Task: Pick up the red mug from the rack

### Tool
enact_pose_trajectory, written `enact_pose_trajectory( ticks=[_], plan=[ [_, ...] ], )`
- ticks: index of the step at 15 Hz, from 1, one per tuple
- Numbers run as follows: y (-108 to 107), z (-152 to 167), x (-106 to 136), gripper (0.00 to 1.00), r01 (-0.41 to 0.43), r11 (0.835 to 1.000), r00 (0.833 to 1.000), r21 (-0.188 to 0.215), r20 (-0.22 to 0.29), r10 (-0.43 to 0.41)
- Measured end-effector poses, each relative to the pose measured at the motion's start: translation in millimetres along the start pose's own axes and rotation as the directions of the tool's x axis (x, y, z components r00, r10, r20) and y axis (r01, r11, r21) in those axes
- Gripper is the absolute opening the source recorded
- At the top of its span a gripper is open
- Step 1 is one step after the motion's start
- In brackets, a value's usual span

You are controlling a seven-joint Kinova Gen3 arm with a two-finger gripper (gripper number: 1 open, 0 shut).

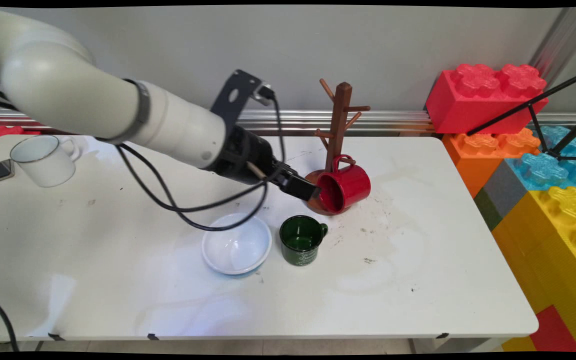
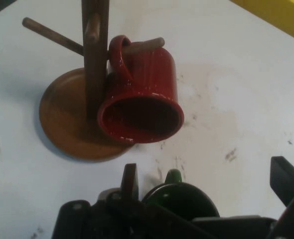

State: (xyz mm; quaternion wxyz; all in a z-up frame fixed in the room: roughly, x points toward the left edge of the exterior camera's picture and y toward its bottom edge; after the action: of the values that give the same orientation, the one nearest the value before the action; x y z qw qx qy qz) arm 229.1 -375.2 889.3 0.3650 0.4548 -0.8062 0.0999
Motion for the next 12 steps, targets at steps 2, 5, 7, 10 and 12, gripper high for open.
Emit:
enact_pose_trajectory(
  ticks=[2, 5, 7, 10, 12],
  plan=[
    [7.5, 14.7, 2.0, 1.00, 0.012, 1.000, 1.000, 0.016, 0.000, -0.012],
    [13.2, 29.7, 3.1, 1.00, 0.023, 0.999, 1.000, 0.023, 0.002, -0.023],
    [15.0, 38.0, 2.8, 1.00, 0.029, 0.999, 1.000, 0.024, 0.004, -0.030],
    [16.7, 51.9, 0.7, 1.00, 0.035, 0.999, 0.999, 0.019, 0.009, -0.036],
    [16.9, 62.4, -1.2, 1.00, 0.037, 0.999, 0.999, 0.011, 0.010, -0.037]
  ],
)
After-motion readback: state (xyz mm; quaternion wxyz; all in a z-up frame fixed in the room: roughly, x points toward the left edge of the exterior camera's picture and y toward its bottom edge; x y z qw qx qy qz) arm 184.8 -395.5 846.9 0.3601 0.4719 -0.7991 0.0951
